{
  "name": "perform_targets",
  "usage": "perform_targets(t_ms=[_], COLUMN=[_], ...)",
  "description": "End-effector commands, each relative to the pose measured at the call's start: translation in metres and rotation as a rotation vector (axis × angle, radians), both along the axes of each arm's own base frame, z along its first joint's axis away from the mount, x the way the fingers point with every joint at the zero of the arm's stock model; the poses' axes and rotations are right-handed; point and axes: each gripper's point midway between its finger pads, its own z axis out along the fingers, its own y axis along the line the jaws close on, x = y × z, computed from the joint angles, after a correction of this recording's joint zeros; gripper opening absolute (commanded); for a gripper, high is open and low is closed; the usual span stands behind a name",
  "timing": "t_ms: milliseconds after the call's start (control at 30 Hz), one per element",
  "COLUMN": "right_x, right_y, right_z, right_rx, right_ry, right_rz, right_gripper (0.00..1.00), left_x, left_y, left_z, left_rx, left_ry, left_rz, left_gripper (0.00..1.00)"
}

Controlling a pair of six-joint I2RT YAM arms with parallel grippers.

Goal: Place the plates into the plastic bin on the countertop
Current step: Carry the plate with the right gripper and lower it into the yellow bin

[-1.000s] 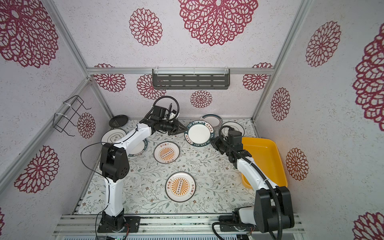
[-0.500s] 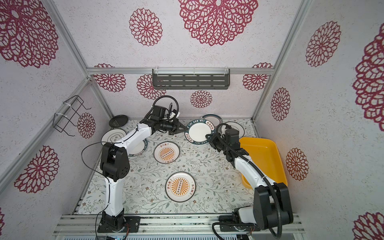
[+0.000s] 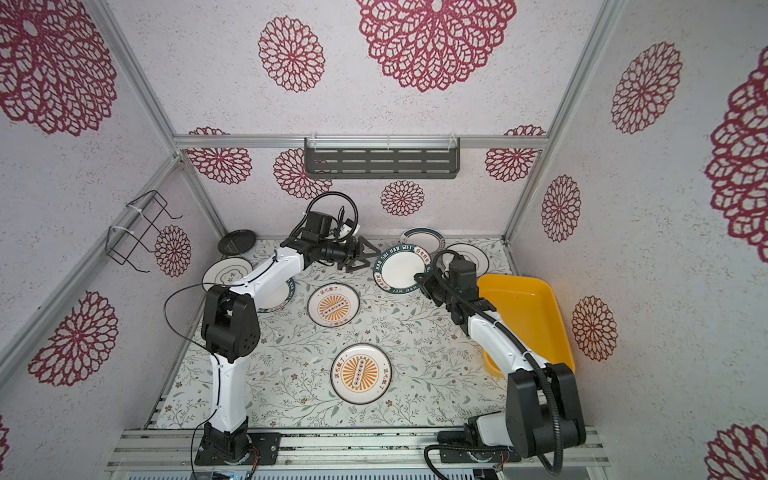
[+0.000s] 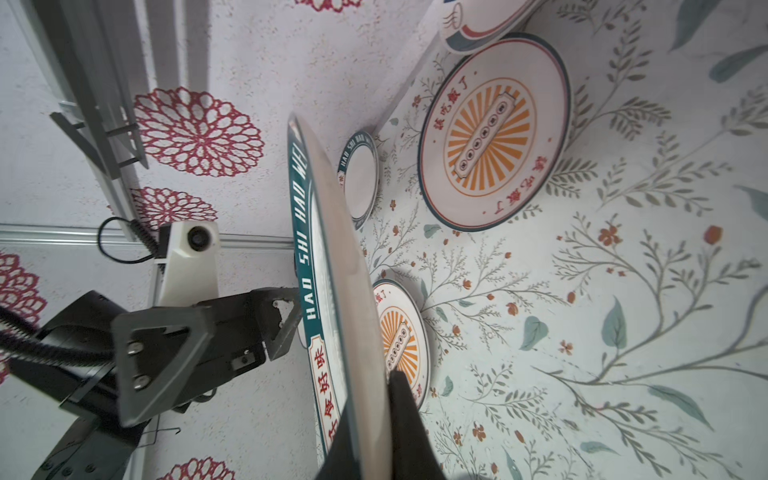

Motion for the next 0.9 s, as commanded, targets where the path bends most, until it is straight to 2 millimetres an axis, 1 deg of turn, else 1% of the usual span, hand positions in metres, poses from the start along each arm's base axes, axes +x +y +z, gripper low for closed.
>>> perform_targets(t_ms=[0,133,167,233,267,333,433,533,633,733,867], right_x=[0.003,0.002,0.001,-0.001,-0.002,-0.006,-0.012,-0.021,-0.037,-0.054,-0.072], right_y=[-0.012,-0.031,-0.038,-0.054,-0.062,-0.083,-0.114,-0.147,-0.179,-0.21,-0.238], right_z=[0.029,0.028,0.028,0.025,0.025,0.022,0.014,0.011,0.008,0.0,-0.012], right_rx=[0.015,-0.001,-0.008,-0.024,-0.031,-0.05,-0.058,-0.066,-0.07,-0.065,-0.05], right_ry=[-0.079,-0.075,-0.07,-0.059,-0.055,-0.046,-0.019,-0.013,0.004,0.025,0.05], right_rz=[-0.06,-0.124,-0.143,-0.185,-0.207,-0.269,-0.37,-0.472,-0.57,-0.656,-0.725], right_gripper=[0.02,0.01,0.02,0.01,0.01,0.01,0.02,0.02,0.02,0.02,0.02], left_x=[0.011,0.015,0.015,0.013,0.01,0.008,0.006,0.004,0.001,0.0,-0.002], left_y=[0.017,0.038,0.044,0.053,0.058,0.064,0.069,0.072,0.074,0.077,0.08], left_z=[0.028,0.035,0.035,0.044,0.056,0.06,0.06,0.06,0.061,0.061,0.06], left_rx=[0.007,0.023,0.027,0.021,0.013,0.016,0.018,0.021,0.025,0.034,0.038], left_ry=[-0.111,-0.147,-0.157,-0.189,-0.216,-0.235,-0.237,-0.237,-0.249,-0.258,-0.252], left_rz=[0.07,0.14,0.155,0.177,0.185,0.197,0.206,0.21,0.21,0.223,0.229], left_gripper=[0.97,0.97,0.97,0.97,0.97,0.97,0.97,0.97,0.97,0.97,0.97])
